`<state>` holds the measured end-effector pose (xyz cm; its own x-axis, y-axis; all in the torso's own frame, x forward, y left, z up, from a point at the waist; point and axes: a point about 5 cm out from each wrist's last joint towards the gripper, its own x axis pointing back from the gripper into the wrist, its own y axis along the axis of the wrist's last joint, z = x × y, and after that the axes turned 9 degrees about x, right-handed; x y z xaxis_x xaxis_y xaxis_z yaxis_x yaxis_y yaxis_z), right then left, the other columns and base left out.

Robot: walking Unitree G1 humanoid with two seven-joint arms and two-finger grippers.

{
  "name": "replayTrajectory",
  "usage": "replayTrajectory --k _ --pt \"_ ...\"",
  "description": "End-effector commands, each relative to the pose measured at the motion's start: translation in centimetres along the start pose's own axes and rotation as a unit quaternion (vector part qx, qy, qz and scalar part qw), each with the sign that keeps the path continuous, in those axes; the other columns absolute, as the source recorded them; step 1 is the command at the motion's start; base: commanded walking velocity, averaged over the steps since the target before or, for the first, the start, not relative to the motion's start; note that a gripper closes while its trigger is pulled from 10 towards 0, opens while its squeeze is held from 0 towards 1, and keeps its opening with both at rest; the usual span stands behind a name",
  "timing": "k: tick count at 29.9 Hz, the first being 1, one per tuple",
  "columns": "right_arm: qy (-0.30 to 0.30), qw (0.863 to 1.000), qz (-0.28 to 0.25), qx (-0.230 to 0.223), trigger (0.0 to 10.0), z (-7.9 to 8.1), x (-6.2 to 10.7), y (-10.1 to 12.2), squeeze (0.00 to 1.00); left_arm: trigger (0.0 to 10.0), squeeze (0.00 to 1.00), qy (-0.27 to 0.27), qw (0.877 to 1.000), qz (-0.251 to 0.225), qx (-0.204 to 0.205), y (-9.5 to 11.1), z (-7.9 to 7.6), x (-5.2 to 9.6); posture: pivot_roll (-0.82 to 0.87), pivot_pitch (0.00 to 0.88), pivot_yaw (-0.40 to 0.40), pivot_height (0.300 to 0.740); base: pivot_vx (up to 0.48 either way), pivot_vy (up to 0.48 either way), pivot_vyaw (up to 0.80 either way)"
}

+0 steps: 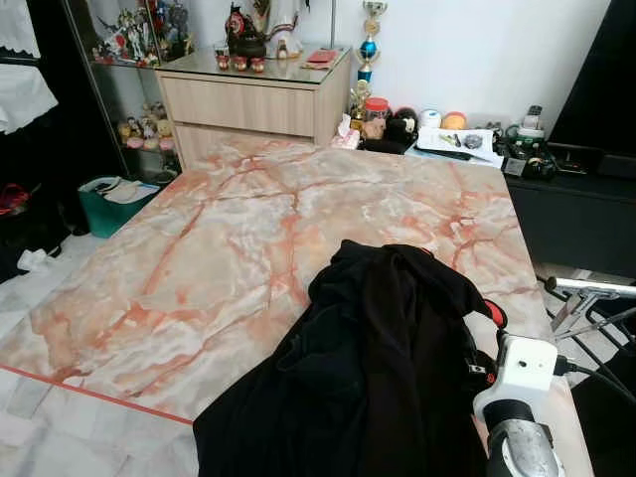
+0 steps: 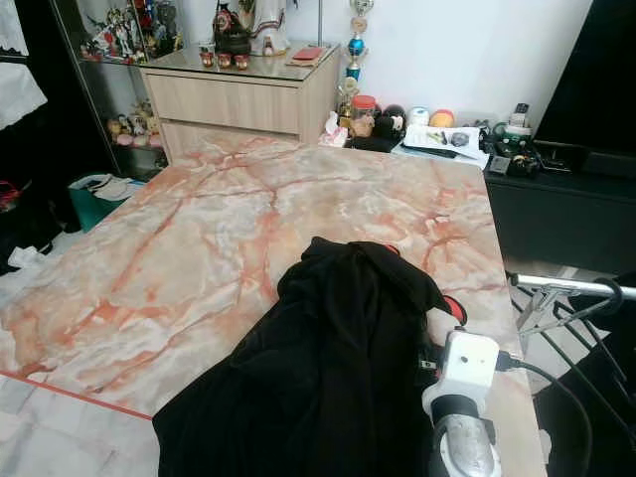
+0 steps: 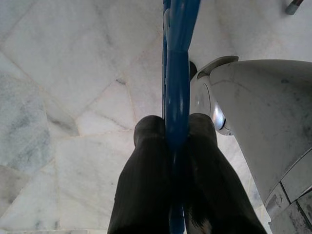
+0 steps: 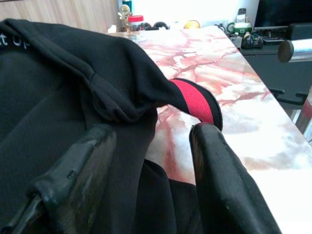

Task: Hang hanger

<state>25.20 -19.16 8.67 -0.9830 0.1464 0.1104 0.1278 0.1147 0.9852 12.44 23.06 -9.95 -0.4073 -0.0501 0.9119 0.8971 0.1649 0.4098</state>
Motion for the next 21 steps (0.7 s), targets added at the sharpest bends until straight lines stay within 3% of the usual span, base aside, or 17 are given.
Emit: replayTrajectory --k 1,21 --pt "-0.004 1.0 0.004 0.0 10.0 -0.06 -0.14 -0.25 0.0 10.0 0.0 0.001 1.0 0.003 0.004 -0.18 0.14 0.04 0.12 0.0 -0.011 0.74 -0.251 0.0 0.0" --pt "-0.002 1.0 0.003 0.0 10.0 0.38 -0.54 -0.65 0.0 10.0 0.0 0.0 1.0 0.004 0.004 -0.21 0.1 0.03 0.12 0.0 -0.011 0.74 -0.27 0.0 0.0"
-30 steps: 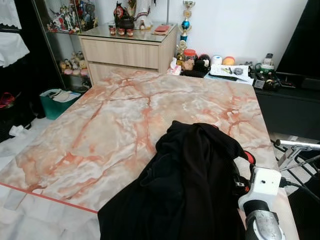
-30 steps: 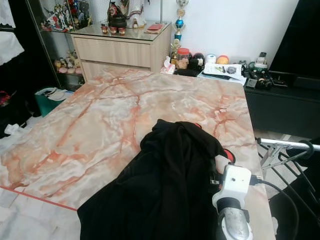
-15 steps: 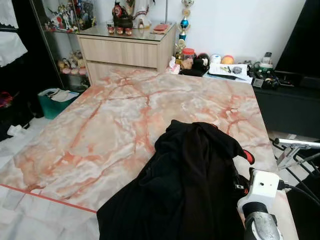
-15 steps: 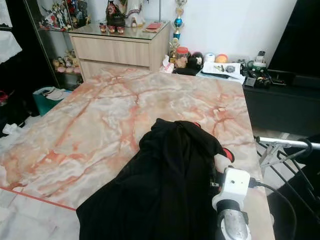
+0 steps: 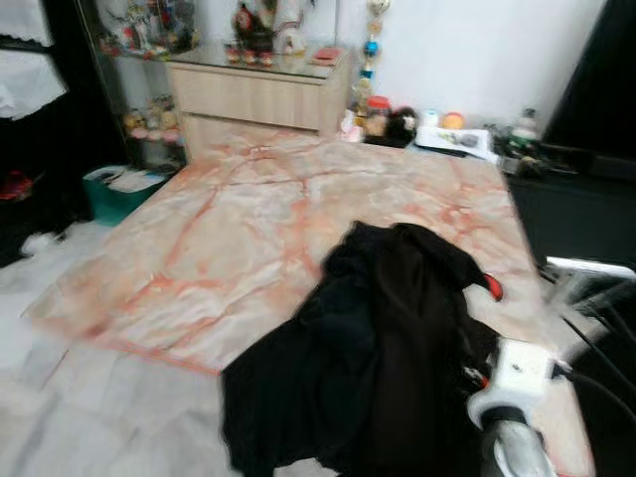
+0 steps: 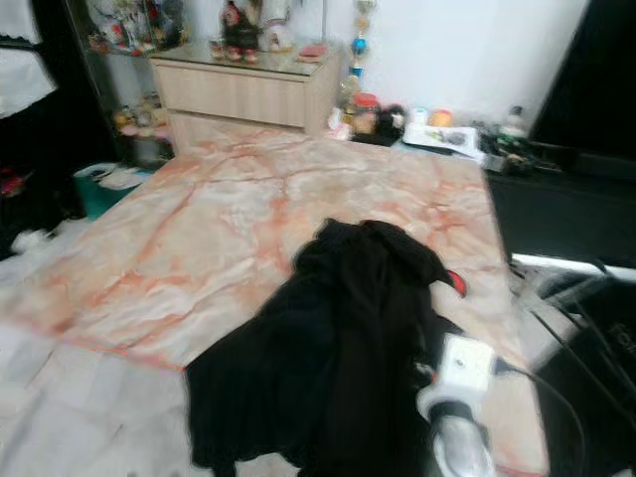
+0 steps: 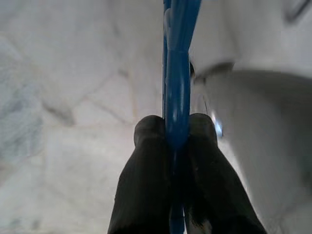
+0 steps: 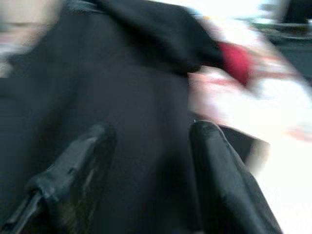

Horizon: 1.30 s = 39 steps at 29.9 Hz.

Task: Hang hanger

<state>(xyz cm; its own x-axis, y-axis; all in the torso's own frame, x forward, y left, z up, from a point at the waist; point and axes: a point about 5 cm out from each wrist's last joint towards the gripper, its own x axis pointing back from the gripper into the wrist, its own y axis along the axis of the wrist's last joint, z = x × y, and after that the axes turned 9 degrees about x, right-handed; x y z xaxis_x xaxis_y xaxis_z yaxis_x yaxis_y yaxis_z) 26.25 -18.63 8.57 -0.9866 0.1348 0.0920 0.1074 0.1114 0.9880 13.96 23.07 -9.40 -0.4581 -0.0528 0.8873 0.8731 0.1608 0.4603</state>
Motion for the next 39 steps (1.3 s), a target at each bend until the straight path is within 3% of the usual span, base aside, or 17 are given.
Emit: replayTrajectory --k 1,24,28,32,36,39 --pt "-0.007 1.0 0.013 0.003 10.0 -0.3 0.4 -0.8 0.0 10.0 0.0 0.004 0.999 0.032 0.005 -1.8 0.3 0.3 0.12 0.0 -0.011 0.74 -0.274 0.0 0.0" --pt "-0.048 0.997 0.044 -0.029 10.0 -1.4 0.3 -2.5 0.0 10.0 0.0 0.008 0.999 0.03 0.006 -1.8 0.3 0.2 0.12 0.0 -0.014 0.74 -0.238 0.0 0.0" --pt "-0.074 0.992 0.084 -0.064 10.0 -2.0 0.3 -4.3 0.0 10.0 0.0 0.009 1.0 0.029 0.007 -1.8 0.3 0.2 0.12 0.0 -0.014 0.74 0.0 0.0 0.0" --pt "-0.105 0.975 0.16 -0.11 10.0 -2.6 0.3 -7.7 0.0 10.0 0.0 0.009 1.0 0.028 0.006 -1.7 0.3 0.2 0.12 0.0 -0.016 0.74 0.0 0.0 0.0" --pt "-0.112 0.96 0.226 -0.123 10.0 -2.7 0.8 -10.6 0.0 10.0 0.0 0.009 1.0 0.028 0.008 -1.7 0.2 0.2 0.12 0.0 -0.018 0.74 0.0 0.0 0.0" --pt "-0.109 0.955 0.244 -0.129 10.0 -2.7 0.9 -11.5 0.0 10.0 0.0 0.009 1.0 0.027 0.01 -1.7 0.2 0.2 0.13 0.0 -0.017 0.74 0.0 0.0 0.0"
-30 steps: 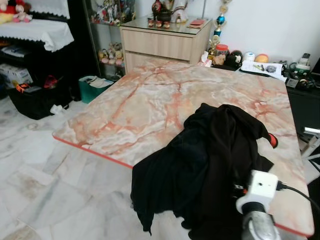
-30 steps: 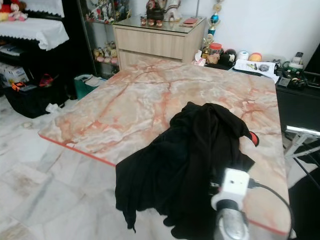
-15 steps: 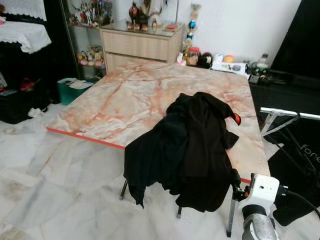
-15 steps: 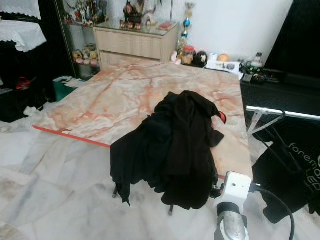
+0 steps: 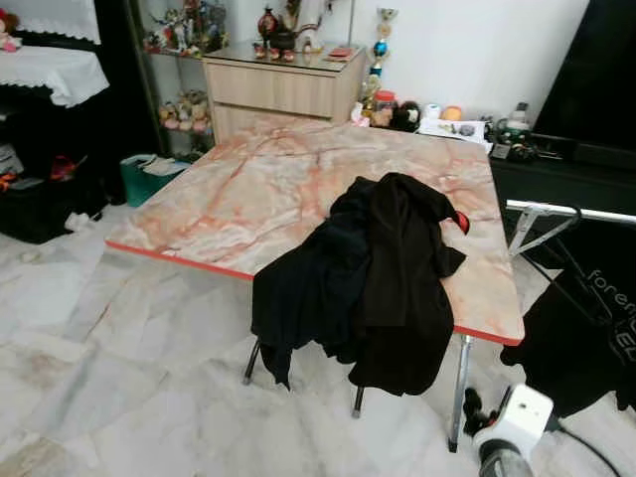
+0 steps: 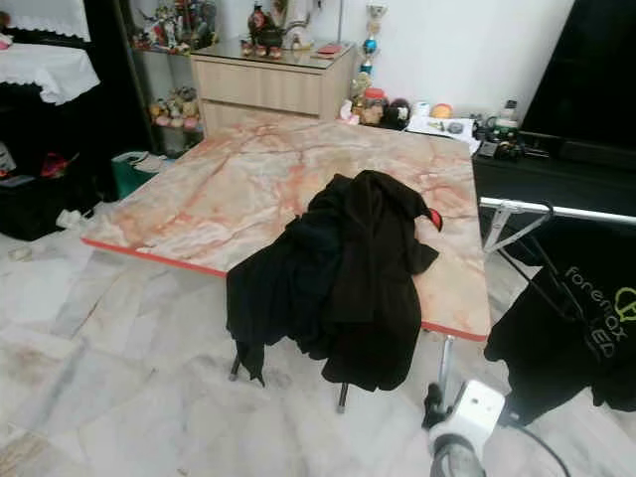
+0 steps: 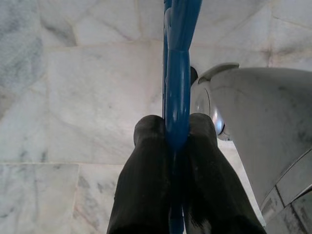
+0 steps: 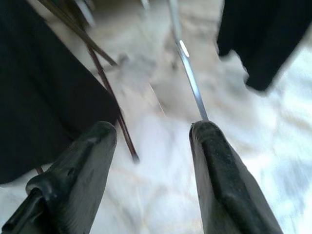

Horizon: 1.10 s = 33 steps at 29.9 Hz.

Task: Hang hanger

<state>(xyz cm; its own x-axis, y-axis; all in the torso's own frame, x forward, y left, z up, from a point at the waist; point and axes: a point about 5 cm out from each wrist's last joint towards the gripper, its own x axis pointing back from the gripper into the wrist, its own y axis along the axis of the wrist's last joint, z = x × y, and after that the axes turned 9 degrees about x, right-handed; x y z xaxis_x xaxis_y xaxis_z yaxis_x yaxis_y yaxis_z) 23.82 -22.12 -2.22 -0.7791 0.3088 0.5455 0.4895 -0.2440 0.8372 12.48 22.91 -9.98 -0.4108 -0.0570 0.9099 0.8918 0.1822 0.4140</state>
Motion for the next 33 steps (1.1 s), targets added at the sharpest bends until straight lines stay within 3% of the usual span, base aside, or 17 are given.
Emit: replayTrajectory --k 1,8,11,15,19,33 --pt "-0.002 1.0 0.01 -0.002 10.0 -0.4 -0.3 -0.5 0.0 10.0 0.0 0.003 1.0 0.001 0.0 -0.2 0.1 0.0 0.13 0.0 -0.015 0.74 0.0 0.0 0.0" --pt "0.01 0.99 0.134 0.045 10.0 -1.1 0.7 -5.9 0.0 10.0 0.0 -0.002 1.0 0.002 -0.017 0.0 0.1 0.0 0.13 0.0 -0.011 0.74 0.0 -0.16 0.0" --pt "-0.013 0.986 0.166 0.013 10.0 -1.6 1.5 -7.7 0.0 10.0 0.0 -0.001 1.0 0.002 -0.014 -0.1 0.1 0.0 0.13 0.0 -0.01 0.74 0.0 -0.404 -0.21" --pt "-0.007 0.985 0.171 0.006 10.0 -1.4 1.8 -8.3 0.0 10.0 0.0 0.0 1.0 0.003 -0.015 -0.1 0.1 0.0 0.13 0.0 -0.006 0.74 0.0 -0.405 -0.68" --pt "0.011 0.986 0.165 0.026 10.0 -1.2 2.1 -8.7 0.0 10.0 0.0 0.0 1.0 0.005 -0.016 -0.1 0.2 0.0 0.13 0.0 -0.001 0.74 0.0 -0.405 0.0" --pt "0.001 0.986 0.164 0.0 10.0 -1.9 2.3 -9.1 0.0 10.0 0.0 -0.001 1.0 0.003 -0.023 0.0 0.3 0.1 0.12 0.0 0.009 0.74 0.0 -0.406 0.0"
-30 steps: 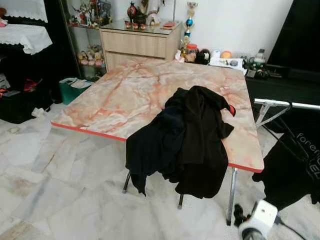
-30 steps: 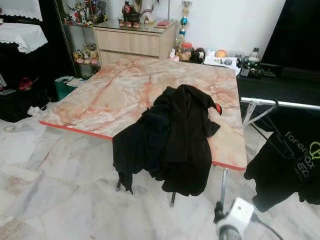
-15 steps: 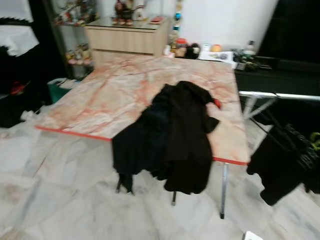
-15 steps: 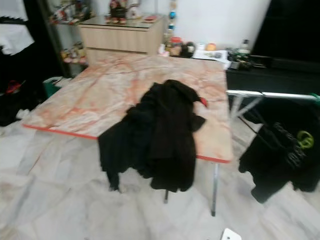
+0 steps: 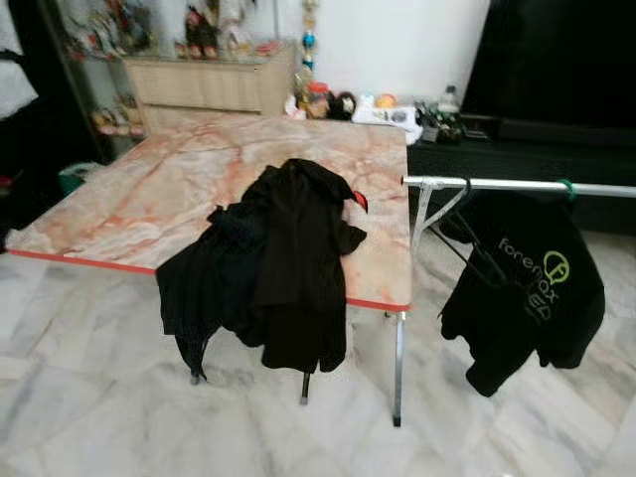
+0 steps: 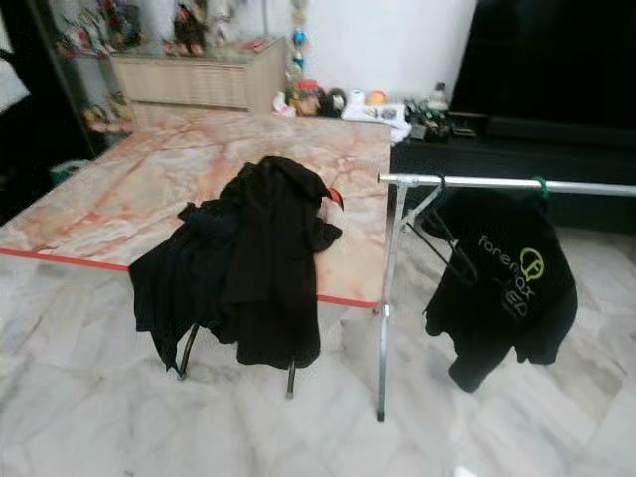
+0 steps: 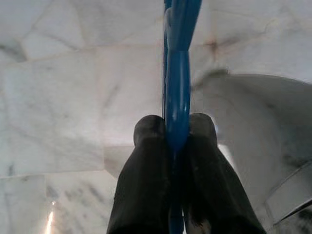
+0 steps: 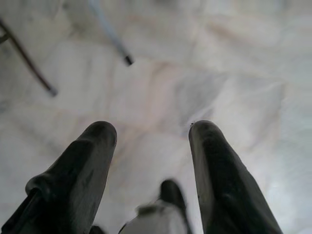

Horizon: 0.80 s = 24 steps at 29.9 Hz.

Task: Hang hanger

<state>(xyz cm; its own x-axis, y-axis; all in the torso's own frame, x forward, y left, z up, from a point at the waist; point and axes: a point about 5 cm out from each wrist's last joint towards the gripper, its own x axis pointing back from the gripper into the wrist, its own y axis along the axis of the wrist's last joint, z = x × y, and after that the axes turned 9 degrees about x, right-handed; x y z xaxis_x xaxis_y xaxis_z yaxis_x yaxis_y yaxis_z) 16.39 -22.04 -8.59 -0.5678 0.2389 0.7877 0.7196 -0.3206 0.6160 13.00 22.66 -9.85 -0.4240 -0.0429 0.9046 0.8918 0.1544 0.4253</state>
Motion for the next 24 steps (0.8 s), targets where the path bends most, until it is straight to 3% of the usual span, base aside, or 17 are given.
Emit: replayTrajectory --k 1,15,24 --pt "0.016 1.0 0.0 -0.005 10.0 1.25 -0.01 -0.07 0.0 10.0 0.0 0.007 1.0 0.009 -0.009 -0.45 0.64 0.16 0.12 0.0 0.01 0.74 0.0 -0.405 0.0" --pt "0.02 1.0 0.004 -0.001 10.0 1.29 0.05 -0.35 0.0 10.0 0.0 0.005 1.0 0.009 -0.014 -0.56 0.69 0.19 0.12 0.0 0.014 0.74 0.0 -0.404 0.0" --pt "0.011 1.0 0.004 -0.025 10.0 1.05 0.05 -0.37 0.0 10.0 0.0 0.006 1.0 0.008 -0.012 -0.53 0.7 0.19 0.12 0.0 0.011 0.74 0.0 -0.405 0.0"
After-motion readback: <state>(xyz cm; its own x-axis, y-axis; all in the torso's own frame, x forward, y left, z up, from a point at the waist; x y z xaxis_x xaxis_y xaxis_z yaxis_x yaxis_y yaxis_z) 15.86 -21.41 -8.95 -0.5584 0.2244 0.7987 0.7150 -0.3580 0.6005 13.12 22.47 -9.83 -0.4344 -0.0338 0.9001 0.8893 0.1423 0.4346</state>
